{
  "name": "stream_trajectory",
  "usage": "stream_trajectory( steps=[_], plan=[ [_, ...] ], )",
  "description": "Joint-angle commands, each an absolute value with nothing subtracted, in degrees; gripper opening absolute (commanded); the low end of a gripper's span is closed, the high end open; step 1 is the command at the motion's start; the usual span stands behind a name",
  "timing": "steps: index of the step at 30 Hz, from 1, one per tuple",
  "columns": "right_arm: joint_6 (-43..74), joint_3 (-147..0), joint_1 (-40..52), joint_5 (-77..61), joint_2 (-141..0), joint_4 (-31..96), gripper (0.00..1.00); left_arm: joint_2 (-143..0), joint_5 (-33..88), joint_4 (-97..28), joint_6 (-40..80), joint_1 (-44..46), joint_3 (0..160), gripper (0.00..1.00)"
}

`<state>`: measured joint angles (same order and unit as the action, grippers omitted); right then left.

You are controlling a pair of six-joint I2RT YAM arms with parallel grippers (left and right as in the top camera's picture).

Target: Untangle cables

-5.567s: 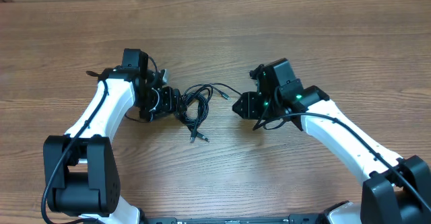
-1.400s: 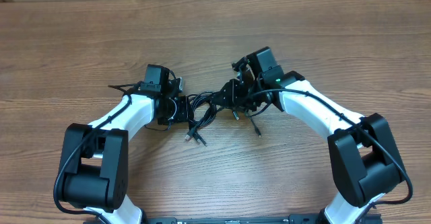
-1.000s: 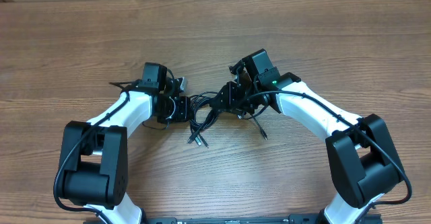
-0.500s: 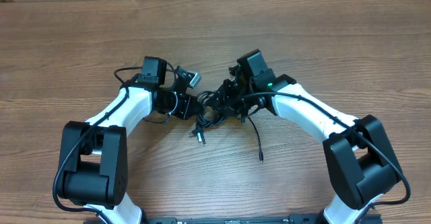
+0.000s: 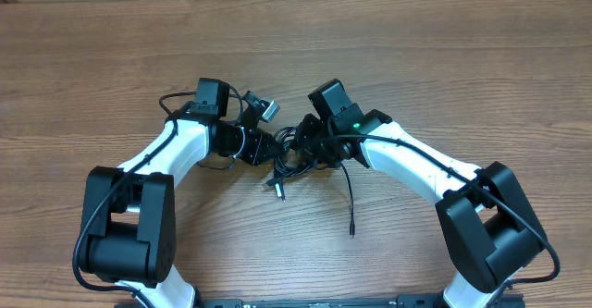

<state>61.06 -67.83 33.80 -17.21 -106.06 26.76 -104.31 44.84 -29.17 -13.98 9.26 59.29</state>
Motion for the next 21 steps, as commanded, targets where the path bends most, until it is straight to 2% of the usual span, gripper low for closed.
stream_trajectory(
  steps=[1,7,13,21],
  plan=[
    [61.7,-68.6,33.3,-10.0,-106.1,27.6,0.11,-104.5,49.0,-29.7,-16.5,9.0,60.5,0.04],
    [61.7,-68.6,33.3,-9.9,-106.1,27.2,0.11,-104.5,52.6,-31.5,-20.3,9.0,60.5,0.04],
    [61.5,-68.6,33.3,-8.6,-106.1,27.8,0.04,-104.5,53.8,-31.5,-20.5,9.0,60.6,0.04],
    [61.3,-68.6,33.0,-5.4,-106.4,29.1,0.04,-104.5,56.8,-32.4,-23.0,8.9,60.6,0.04]
  ],
)
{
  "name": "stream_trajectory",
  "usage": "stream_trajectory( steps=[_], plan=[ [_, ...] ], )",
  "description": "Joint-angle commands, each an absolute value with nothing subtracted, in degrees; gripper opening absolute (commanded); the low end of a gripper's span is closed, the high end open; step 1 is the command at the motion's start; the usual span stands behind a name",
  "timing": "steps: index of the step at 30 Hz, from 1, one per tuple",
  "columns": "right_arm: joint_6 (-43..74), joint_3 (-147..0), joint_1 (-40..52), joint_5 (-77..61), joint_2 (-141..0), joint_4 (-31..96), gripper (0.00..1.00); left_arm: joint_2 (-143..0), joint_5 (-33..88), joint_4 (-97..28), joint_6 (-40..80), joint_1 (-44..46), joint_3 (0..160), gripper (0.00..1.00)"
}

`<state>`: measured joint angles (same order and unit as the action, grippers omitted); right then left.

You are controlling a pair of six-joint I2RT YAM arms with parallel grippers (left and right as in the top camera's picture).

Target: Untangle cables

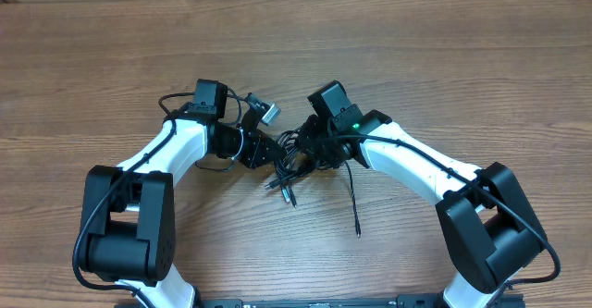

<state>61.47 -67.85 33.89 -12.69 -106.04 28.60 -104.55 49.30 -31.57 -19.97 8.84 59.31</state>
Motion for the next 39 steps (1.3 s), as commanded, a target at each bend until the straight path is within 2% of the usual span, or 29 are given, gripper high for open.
stream_trajectory(
  steps=[1,4,8,11,13,17,25,28,31,35,39],
  plan=[
    [61.3,-68.6,32.9,-4.8,-106.4,29.7,0.04,-104.5,56.8,-32.4,-23.0,8.9,60.6,0.04],
    [61.3,-68.6,32.6,-4.8,-106.4,30.6,0.04,-104.5,56.3,-32.4,-22.9,8.9,60.6,0.04],
    [61.3,-68.6,32.5,-6.6,-106.4,30.2,0.04,-104.5,53.2,-32.4,-21.7,8.9,60.6,0.27],
    [61.2,-68.6,32.4,-7.9,-106.4,29.9,0.04,-104.5,50.3,-32.4,-20.5,8.9,60.5,0.39],
    [61.2,-68.6,32.4,-8.2,-106.4,29.8,0.04,-104.5,46.7,-32.5,-19.2,9.0,60.5,0.44],
    [61.2,-68.6,32.4,-8.2,-106.4,29.8,0.04,-104.5,37.9,-32.8,-14.4,9.4,60.5,0.47],
    [61.1,-68.6,32.5,-8.7,-106.4,31.3,0.04,-104.6,34.6,-32.2,-9.4,14.4,60.5,0.50],
    [61.1,-68.6,33.1,-8.6,-106.5,31.5,0.10,-104.6,25.7,-31.0,-1.0,16.7,60.5,0.48],
    [61.1,-68.6,33.8,-8.6,-106.5,31.4,0.18,-104.6,19.5,-30.8,5.9,17.3,60.5,0.50],
    [61.1,-68.6,34.1,-8.6,-106.7,30.0,0.24,-104.6,19.1,-30.9,8.5,15.6,60.5,0.50],
    [61.1,-68.6,34.1,-8.6,-107.2,29.2,0.24,-104.6,19.1,-31.5,9.5,13.1,60.5,0.50]
  ],
)
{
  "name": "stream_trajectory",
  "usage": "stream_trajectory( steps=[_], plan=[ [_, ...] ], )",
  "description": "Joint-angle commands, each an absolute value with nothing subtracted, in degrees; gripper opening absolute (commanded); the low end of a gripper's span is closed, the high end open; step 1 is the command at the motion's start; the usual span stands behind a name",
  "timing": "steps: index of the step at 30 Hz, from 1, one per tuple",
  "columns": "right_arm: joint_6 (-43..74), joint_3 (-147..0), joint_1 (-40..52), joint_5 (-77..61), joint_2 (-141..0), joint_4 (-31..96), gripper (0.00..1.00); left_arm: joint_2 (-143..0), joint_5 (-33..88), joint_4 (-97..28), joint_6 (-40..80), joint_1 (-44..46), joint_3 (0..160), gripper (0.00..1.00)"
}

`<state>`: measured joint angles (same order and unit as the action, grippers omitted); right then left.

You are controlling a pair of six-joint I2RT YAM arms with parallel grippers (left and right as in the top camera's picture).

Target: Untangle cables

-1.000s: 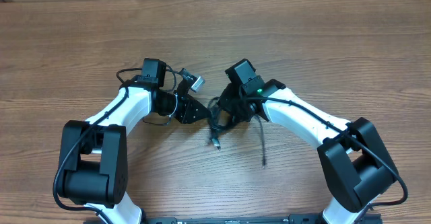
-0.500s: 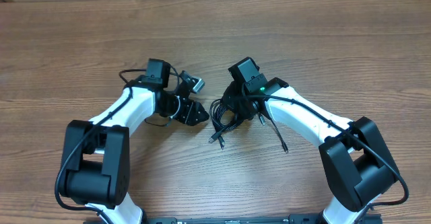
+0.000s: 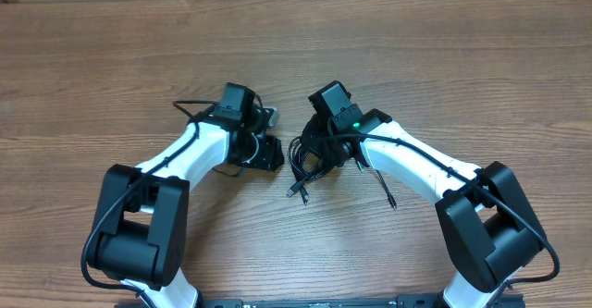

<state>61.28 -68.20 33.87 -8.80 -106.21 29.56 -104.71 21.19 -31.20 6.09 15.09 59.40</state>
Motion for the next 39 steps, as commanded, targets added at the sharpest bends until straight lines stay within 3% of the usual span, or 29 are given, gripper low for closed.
stream_trajectory(
  steps=[1,7,13,17,28,36,39],
  plan=[
    [61.1,-68.6,34.1,-8.7,-107.5,29.3,0.23,-104.6,19.1,-31.6,9.5,12.4,60.5,0.50],
    [61.3,-68.6,35.1,-8.7,-110.9,28.8,0.21,-104.6,19.1,-31.9,9.5,11.0,60.5,0.51],
    [61.3,-68.6,35.4,-8.6,-113.0,28.7,0.04,-104.6,19.3,-32.0,9.4,11.0,60.5,0.49],
    [61.2,-68.8,34.8,-11.8,-112.3,28.1,0.04,-104.6,22.0,-31.9,7.9,11.0,60.5,0.44],
    [52.1,-69.1,28.3,-29.8,-106.7,24.8,0.04,-104.6,36.6,-31.4,3.8,10.2,60.5,0.43],
    [50.6,-69.1,26.9,-36.2,-106.7,23.6,0.04,-104.6,51.2,-30.8,4.6,6.2,60.5,0.23],
    [50.6,-69.1,26.9,-38.2,-106.7,22.3,0.04,-104.6,56.8,-29.5,8.7,4.8,60.5,0.25]
  ],
)
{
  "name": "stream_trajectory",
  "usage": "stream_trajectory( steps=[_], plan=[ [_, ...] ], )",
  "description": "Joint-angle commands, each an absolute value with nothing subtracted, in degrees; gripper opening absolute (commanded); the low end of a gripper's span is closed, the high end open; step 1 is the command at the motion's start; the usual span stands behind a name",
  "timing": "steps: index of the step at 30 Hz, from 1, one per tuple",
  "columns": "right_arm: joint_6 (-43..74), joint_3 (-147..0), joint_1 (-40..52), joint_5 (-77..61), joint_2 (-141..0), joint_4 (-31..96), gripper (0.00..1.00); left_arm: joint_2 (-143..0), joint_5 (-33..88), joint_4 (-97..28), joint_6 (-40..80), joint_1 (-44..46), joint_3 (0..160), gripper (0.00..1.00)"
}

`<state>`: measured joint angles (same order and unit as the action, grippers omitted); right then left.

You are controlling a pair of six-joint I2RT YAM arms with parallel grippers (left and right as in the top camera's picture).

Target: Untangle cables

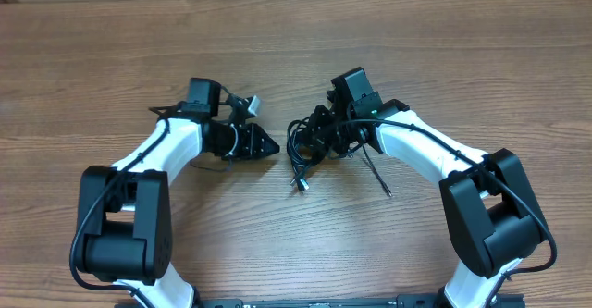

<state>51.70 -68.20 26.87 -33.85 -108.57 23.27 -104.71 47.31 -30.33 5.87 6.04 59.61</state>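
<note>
A knot of black cables [300, 147] lies mid-table; one plug end [299, 187] trails toward me and a thin straight lead [377, 176] runs off to the right. My right gripper [321, 138] is pushed into the knot's right side and looks shut on its strands. My left gripper [268, 146] points right, a small gap short of the knot, with its jaws closed to a point. A separate black cable with a silver plug [252, 104] loops over the left wrist and seems to be held there. Both sets of fingertips are hard to make out against the black cables.
The wooden table [296, 40] stretches bare beyond the arms. A thin black lead [215, 166] curls under my left forearm. Both arm bases [120, 243] stand at the near edge.
My left gripper has drawn back to the left, taking the silver-plug cable with it. A gap has opened between it and the knot. My right gripper has shifted up and right with the knot.
At first both grippers met in one tangle at the centre, the silver plug just above it. Then the left gripper sat a little apart from it. Then it stood close beside the knot, whose thin lead had swung right. Now the silver-plug cable lies separate from the knot.
</note>
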Motion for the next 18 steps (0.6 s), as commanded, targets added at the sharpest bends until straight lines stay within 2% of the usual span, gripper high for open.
stream_trajectory(
  steps=[1,3,5,18],
  plan=[
    [50.5,-69.1,26.8,-39.0,-106.7,21.7,0.04,-104.6,57.2,-28.9,10.8,4.6,60.5,0.29],
    [50.5,-69.1,26.8,-40.2,-106.7,20.7,0.04,-104.6,57.0,-27.6,15.4,4.4,60.5,0.41],
    [50.5,-69.1,26.8,-41.2,-106.7,19.7,0.04,-104.6,56.8,-26.4,18.6,4.5,60.5,0.43],
    [50.7,-69.1,26.8,-41.7,-106.7,17.3,0.04,-104.6,57.0,-25.8,23.0,6.6,60.5,0.35]
  ],
)
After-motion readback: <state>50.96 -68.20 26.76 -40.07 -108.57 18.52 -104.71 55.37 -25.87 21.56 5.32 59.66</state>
